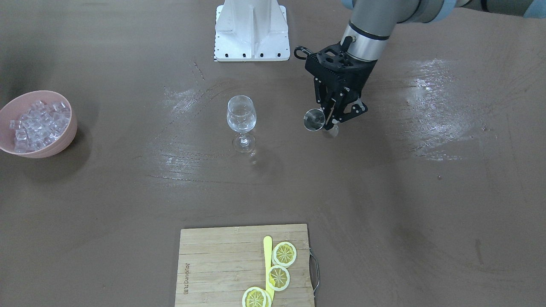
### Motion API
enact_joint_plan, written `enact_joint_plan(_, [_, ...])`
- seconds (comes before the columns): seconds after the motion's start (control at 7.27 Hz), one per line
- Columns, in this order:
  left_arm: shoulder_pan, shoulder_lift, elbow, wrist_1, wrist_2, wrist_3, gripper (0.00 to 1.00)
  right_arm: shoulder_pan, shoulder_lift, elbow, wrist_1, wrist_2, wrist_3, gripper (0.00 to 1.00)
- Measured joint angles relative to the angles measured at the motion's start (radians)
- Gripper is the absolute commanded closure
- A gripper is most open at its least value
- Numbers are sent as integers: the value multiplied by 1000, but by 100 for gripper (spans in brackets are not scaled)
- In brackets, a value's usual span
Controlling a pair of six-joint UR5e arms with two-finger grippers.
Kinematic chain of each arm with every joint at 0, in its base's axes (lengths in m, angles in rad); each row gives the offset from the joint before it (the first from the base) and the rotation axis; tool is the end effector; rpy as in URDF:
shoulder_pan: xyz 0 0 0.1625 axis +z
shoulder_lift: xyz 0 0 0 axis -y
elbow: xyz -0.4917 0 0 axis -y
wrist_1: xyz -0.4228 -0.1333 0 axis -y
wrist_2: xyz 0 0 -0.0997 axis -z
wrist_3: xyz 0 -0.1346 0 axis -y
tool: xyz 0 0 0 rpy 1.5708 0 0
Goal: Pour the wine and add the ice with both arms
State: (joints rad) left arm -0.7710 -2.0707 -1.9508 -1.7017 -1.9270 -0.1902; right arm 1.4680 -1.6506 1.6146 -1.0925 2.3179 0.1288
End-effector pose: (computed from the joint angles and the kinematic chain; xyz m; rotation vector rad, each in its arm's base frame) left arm 0.4167 -0.5253 0.2507 0.7426 0.7794 0.7310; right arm -0.0113 -0.5173 0.7144 0.3336 -0.7782 -0.1407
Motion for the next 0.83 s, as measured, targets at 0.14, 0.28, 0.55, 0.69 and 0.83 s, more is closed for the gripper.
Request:
enact_joint_plan(0.14, [-38, 55, 0, -55, -45, 0, 100, 0, 0, 0, 0, 0, 0, 0])
enact_joint_plan(0.28, [-63, 105, 2, -112, -67, 0, 100, 0, 0, 1, 0, 0, 0, 0])
enact_joint_plan(0.55, [-99, 199, 7, -220, -81, -2, 100, 0, -2, 1, 1, 0, -1, 0])
enact_joint_plan(0.69, [-126, 238, 10, -255, -97, -5, 100, 0, -3, -3, 10, 0, -1, 0])
enact_joint_plan(0.83, [-163, 271, 15, -278, -127, -7, 100, 0, -3, -19, 35, -1, -1, 0])
